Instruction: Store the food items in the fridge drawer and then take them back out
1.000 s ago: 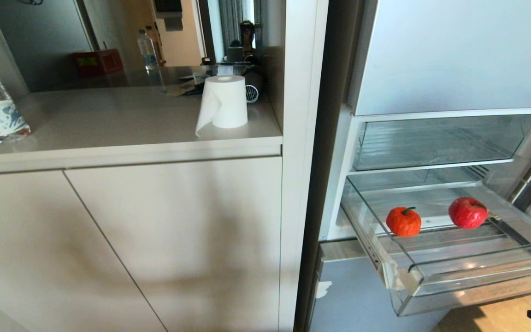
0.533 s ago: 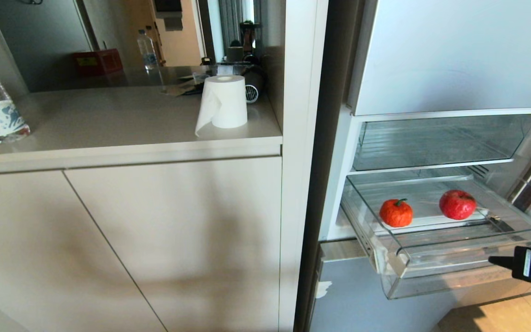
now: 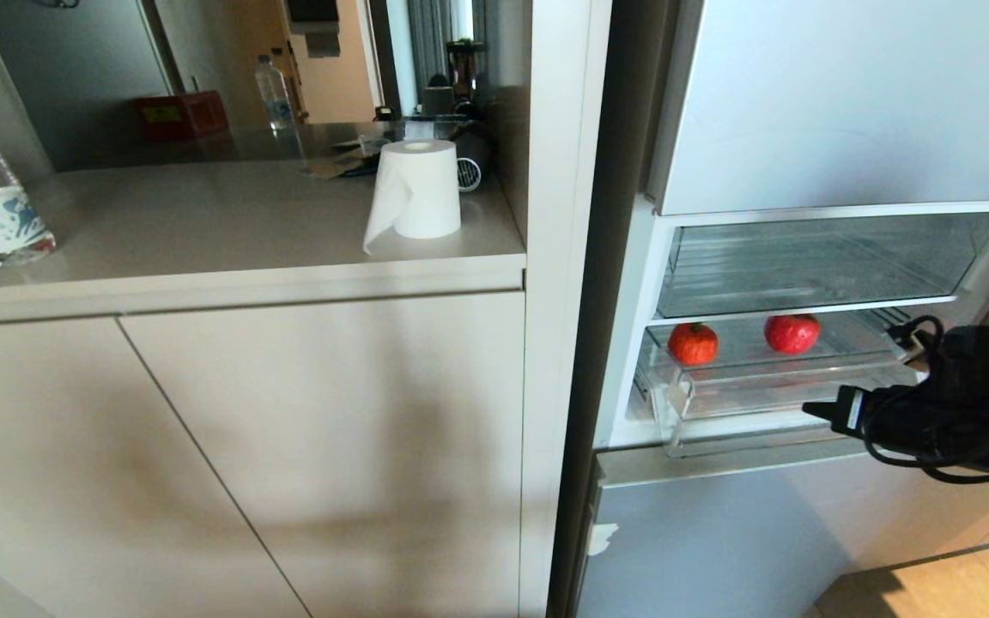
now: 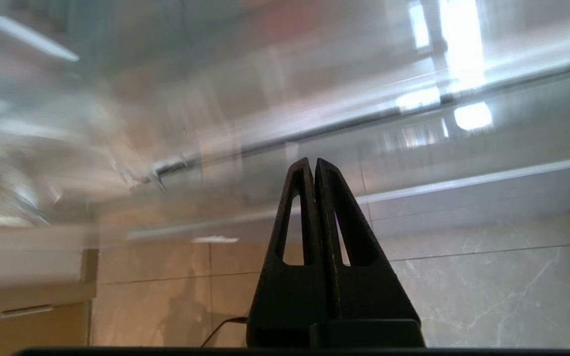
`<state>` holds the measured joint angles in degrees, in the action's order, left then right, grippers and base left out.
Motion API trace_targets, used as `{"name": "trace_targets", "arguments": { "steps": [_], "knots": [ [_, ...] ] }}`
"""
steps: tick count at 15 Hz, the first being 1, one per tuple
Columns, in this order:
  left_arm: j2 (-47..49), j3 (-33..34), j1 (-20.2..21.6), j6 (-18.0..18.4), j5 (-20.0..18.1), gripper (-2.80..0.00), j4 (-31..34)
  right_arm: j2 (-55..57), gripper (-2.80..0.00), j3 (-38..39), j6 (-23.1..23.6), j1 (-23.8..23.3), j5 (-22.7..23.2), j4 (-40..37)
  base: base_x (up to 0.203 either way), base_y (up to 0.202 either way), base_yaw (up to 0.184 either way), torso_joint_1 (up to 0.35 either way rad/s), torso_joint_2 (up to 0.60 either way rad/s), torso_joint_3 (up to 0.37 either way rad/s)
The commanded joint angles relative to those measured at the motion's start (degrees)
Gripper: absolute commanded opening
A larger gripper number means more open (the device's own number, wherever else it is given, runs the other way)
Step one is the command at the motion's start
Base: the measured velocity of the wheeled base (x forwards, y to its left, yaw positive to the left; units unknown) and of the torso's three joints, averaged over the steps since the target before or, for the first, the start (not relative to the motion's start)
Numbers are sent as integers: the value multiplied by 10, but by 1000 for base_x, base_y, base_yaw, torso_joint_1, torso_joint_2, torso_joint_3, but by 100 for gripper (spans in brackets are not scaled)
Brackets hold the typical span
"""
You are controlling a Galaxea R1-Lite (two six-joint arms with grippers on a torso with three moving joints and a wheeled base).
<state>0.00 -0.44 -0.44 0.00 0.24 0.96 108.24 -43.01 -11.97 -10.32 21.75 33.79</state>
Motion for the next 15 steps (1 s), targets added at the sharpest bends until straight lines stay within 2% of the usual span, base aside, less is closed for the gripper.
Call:
{"name": "trace_targets", "arguments": {
  "steps": [1, 3, 8, 11, 15],
  "knots": [
    [1, 0, 0, 0, 0, -280, 0, 85, -280, -50, -11, 18, -13, 5, 0, 0, 0, 0, 0, 0],
    [1, 0, 0, 0, 0, -280, 0, 103, -280, -91, -59, 26, -25, 13, 0, 0, 0, 0, 0, 0],
    [1, 0, 0, 0, 0, -280, 0, 72, -280, -72, -97, 26, -26, 64, 0, 0, 0, 0, 0, 0],
    [1, 0, 0, 0, 0, -280, 0, -19, -280, 2, -96, 26, -27, 60, 0, 0, 0, 0, 0, 0],
    [1, 0, 0, 0, 0, -280, 0, -281, -280, 152, -59, 26, -28, 25, 0, 0, 0, 0, 0, 0]
  ]
}}
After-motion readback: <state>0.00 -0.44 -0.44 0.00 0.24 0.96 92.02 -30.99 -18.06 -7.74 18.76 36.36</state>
